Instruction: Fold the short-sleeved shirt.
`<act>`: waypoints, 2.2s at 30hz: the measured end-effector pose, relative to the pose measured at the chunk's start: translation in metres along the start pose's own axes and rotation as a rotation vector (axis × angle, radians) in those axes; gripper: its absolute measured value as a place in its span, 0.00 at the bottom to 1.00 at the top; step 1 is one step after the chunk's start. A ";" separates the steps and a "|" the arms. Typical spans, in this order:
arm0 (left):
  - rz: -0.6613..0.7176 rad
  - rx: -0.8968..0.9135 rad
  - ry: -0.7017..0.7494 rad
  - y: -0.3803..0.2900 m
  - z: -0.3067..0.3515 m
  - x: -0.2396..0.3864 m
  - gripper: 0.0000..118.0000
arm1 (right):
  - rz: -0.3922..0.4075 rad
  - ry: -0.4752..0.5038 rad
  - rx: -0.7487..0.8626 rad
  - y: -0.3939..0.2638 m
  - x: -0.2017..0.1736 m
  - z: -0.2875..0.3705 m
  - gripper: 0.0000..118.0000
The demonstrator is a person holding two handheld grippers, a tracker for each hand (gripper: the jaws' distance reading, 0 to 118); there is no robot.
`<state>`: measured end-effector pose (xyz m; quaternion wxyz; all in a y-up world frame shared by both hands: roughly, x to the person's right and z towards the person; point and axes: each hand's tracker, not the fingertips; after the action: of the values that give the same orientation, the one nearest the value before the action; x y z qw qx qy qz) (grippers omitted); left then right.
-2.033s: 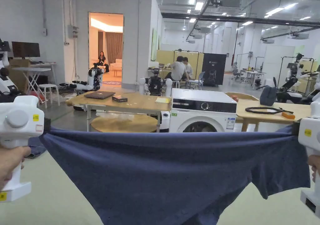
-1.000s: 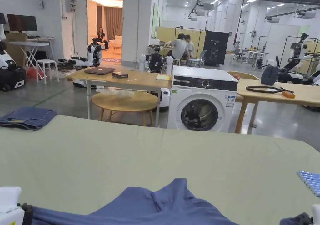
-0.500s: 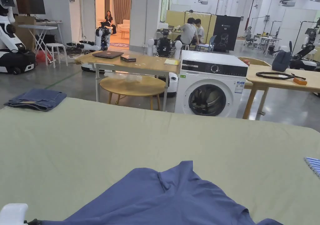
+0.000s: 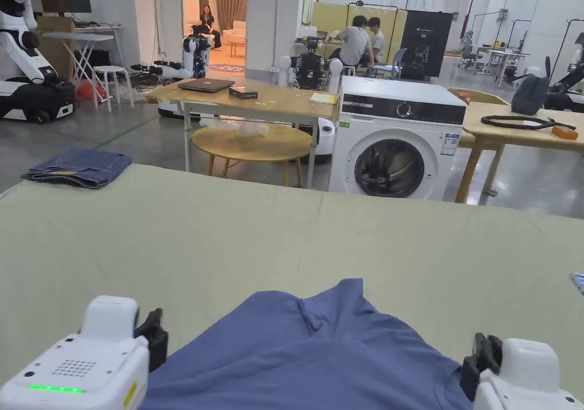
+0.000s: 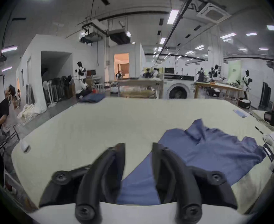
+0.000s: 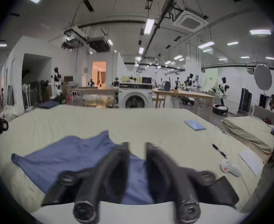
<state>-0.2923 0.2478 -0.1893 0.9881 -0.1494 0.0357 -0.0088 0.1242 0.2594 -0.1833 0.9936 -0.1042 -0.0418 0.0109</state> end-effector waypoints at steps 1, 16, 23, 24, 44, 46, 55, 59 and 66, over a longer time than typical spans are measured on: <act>-0.013 0.012 0.008 0.003 0.001 0.009 0.09 | 0.001 0.005 0.010 0.003 -0.007 0.002 0.04; 0.104 -0.214 -0.063 0.013 0.015 0.027 0.00 | -0.018 0.089 -0.017 0.002 -0.046 -0.006 0.00; 0.183 -0.386 0.056 -0.025 -0.001 -0.072 0.00 | 0.013 0.108 -0.089 -0.013 -0.049 -0.016 0.00; 0.201 -0.426 0.059 -0.028 -0.005 -0.084 0.00 | 0.012 0.111 -0.098 -0.014 -0.050 -0.019 0.00; 0.196 -0.754 0.182 -0.081 -0.106 -0.109 0.32 | 0.045 0.163 -0.235 -0.043 -0.064 -0.048 0.00; 0.158 -0.744 0.165 -0.082 -0.107 -0.100 0.08 | 0.039 0.161 -0.247 -0.040 -0.063 -0.049 0.00; 0.165 -0.691 0.100 -0.078 -0.088 -0.099 0.00 | 0.066 0.193 -0.355 -0.018 -0.039 -0.129 0.00; 0.207 -0.654 0.092 -0.082 -0.075 -0.105 0.00 | 0.159 0.240 -0.499 0.000 -0.029 -0.219 0.16; 0.237 -0.626 0.084 -0.081 -0.062 -0.107 0.00 | 0.220 0.280 -0.714 -0.013 -0.026 -0.337 0.64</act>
<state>-0.4044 0.1551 -0.2170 0.8860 -0.4401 0.0945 0.1114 0.1276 0.1760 -0.5107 0.8838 -0.4474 0.1045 0.0880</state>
